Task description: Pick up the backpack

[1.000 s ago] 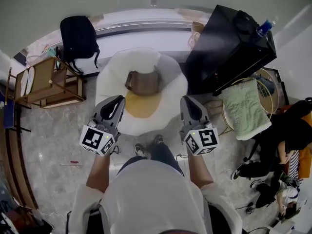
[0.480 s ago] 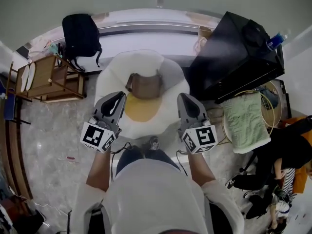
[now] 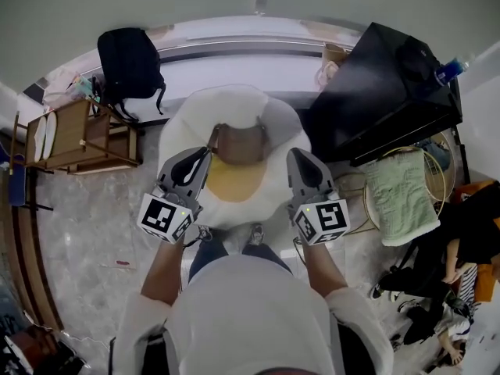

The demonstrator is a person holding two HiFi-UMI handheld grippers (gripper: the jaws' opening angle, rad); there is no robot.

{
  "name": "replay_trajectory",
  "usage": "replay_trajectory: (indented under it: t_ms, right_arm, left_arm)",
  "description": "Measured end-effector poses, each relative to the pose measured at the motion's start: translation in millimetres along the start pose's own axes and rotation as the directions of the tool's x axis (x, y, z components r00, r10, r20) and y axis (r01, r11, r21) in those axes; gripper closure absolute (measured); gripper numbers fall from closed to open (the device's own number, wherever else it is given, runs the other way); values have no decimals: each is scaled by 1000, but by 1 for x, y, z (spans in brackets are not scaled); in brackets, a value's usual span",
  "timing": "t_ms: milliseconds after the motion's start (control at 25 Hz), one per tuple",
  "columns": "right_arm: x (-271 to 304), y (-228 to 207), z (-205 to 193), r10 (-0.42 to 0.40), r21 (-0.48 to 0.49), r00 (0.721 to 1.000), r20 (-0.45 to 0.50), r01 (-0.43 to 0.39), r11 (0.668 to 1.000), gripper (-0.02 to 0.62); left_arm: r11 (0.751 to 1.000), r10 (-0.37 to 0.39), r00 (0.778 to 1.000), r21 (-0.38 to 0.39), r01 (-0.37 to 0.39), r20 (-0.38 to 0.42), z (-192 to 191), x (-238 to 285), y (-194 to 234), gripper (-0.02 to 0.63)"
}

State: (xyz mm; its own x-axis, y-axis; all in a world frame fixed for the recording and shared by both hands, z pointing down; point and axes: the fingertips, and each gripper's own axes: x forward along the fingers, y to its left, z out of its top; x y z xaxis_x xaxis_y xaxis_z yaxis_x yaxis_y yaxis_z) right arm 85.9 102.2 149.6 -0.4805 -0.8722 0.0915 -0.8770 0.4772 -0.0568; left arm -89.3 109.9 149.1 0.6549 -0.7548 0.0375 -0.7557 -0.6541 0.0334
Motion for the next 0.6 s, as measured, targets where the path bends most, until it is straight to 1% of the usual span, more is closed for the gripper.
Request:
replay_trajectory:
  t_ms: [200, 400, 600]
  right_arm:
    - [25, 23, 0, -77, 20, 997, 17, 77, 997, 565]
    - [47, 42, -4, -146, 30, 989, 21, 146, 989, 565]
    - [60, 44, -10, -180, 33, 984, 17, 179, 983, 565]
  left_arm:
    - [997, -75, 997, 12, 75, -21, -2, -4, 35, 560]
    - [988, -155, 988, 15, 155, -24, -8, -4, 64, 560]
    - [982, -189, 981, -6, 189, -35, -19, 7, 81, 560]
